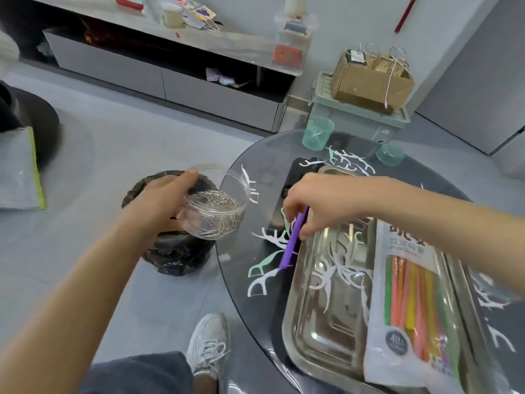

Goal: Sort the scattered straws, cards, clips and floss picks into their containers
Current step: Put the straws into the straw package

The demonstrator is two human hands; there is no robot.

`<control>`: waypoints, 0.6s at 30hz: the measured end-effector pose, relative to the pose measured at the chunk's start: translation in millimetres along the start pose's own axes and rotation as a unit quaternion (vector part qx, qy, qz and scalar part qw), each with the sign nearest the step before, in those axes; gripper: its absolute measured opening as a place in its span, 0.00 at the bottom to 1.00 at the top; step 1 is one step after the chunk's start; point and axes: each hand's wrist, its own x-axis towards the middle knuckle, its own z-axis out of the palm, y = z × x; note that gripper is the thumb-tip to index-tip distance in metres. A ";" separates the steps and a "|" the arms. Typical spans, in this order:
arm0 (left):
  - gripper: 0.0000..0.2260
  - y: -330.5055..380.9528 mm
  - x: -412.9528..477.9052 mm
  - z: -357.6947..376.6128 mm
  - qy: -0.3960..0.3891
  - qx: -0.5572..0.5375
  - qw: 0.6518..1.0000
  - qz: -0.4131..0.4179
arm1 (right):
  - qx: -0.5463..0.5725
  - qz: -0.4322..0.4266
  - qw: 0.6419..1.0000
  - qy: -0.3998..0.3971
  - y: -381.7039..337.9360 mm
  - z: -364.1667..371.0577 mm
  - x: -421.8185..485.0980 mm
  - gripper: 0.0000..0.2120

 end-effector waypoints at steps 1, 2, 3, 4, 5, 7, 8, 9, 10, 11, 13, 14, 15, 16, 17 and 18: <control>0.16 -2.7 -2.0 0.7 -0.001 0.014 1.000 0.001 | -0.033 -0.013 0.999 -0.027 -7.0 -2.7 6.0 0.11; 0.15 -3.5 -2.7 3.4 -0.001 0.017 1.000 0.011 | -0.066 -0.023 0.997 -0.045 -11.4 -5.6 11.3 0.09; 0.13 -3.6 -3.9 5.3 -0.005 0.017 1.000 0.019 | -0.092 -0.029 0.994 -0.052 -15.4 -7.9 16.2 0.08; 0.12 -2.4 -4.1 8.9 -0.011 0.015 1.000 0.020 | -0.116 -0.027 0.991 -0.054 -18.2 -10.4 19.8 0.08; 0.12 -0.7 -4.0 11.7 -0.016 0.012 1.000 0.017 | -0.139 -0.023 0.989 -0.055 -21.0 -12.0 23.2 0.08; 0.13 1.1 -0.3 14.2 -0.021 0.014 0.999 0.021 | -0.187 -0.015 0.979 -0.083 -26.3 -11.9 28.8 0.09; 0.15 2.0 3.0 14.6 -0.027 0.012 0.999 0.022 | -0.211 -0.009 0.972 -0.104 -29.0 -8.8 32.5 0.06; 0.17 2.9 6.3 16.4 -0.033 0.009 0.999 0.018 | -0.229 -0.012 0.966 -0.115 -33.0 -5.9 34.9 0.04; 0.20 4.4 9.7 19.1 -0.039 0.007 0.999 0.012 | -0.245 -0.013 0.961 -0.127 -35.2 -3.1 37.5 0.08; 0.21 5.4 12.9 22.3 -0.041 0.002 0.999 0.007 | -0.264 -0.021 0.955 -0.132 -38.4 -1.8 38.4 0.11; 0.21 7.5 19.3 29.8 -0.041 -0.024 0.999 -0.003 | -0.298 -0.033 0.944 -0.135 -41.1 1.7 41.1 0.05; 0.20 9.0 22.6 32.9 -0.041 -0.040 0.998 -0.007 | -0.314 -0.041 0.939 -0.134 -41.6 3.6 41.4 0.03; 0.20 10.9 26.2 35.5 -0.039 -0.054 0.998 -0.011 | -0.323 -0.046 0.936 -0.130 -40.9 5.7 41.9 0.07; 0.19 13.3 29.1 37.1 -0.037 -0.065 0.997 -0.013 | -0.332 -0.051 0.932 -0.134 -40.4 7.0 41.9 0.09; 0.18 15.9 32.2 38.7 -0.034 -0.074 0.997 -0.012 | -0.336 -0.055 0.931 -0.130 -38.5 8.2 42.6 0.10; 0.17 18.3 34.2 39.7 -0.030 -0.078 0.997 -0.009 | -0.339 -0.060 0.931 -0.118 -37.0 7.6 41.9 0.11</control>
